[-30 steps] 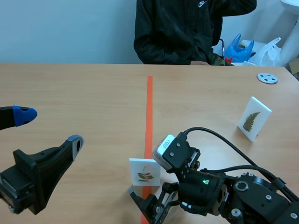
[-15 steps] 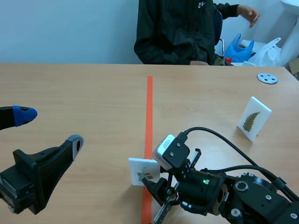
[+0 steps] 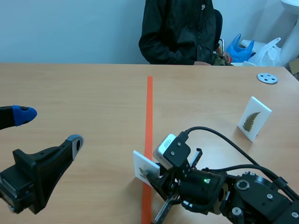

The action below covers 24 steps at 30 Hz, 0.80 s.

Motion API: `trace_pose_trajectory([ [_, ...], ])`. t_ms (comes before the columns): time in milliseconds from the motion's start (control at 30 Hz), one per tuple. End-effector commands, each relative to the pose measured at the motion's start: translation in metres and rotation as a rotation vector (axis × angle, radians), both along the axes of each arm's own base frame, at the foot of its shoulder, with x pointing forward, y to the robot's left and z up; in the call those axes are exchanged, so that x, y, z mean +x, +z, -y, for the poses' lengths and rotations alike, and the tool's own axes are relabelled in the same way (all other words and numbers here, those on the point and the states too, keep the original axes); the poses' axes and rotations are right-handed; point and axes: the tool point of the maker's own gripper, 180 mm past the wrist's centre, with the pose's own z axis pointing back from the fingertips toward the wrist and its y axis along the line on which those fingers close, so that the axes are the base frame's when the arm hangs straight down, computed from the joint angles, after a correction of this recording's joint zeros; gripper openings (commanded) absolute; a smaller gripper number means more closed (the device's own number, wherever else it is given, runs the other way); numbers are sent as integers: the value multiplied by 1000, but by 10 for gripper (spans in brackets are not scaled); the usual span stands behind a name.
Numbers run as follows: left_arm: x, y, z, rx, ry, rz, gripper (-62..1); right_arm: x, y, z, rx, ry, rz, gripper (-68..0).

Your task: Sort the leaf by its shape. The table is split by an orange tape line. A compound leaf with several leaflets goes to the left side, a simple leaf with one blade goes to the right side. Return to the home posture when a red brick is placed on the table.

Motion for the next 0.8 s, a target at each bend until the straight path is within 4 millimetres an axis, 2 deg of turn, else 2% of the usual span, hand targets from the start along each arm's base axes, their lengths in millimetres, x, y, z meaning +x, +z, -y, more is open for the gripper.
trace_pose_trajectory([
  [0,2,10,2,-23,2,34,14,23,29,3,42,-30,85,-656],
  [267,2,10,2,-23,2,36,14,56,57,42,43,-152,166,-655],
  [567,2,11,2,-26,2,40,14,70,58,109,6,-333,177,-655],
  [767,2,13,2,-39,10,50,14,73,55,146,-38,-429,169,-656],
])
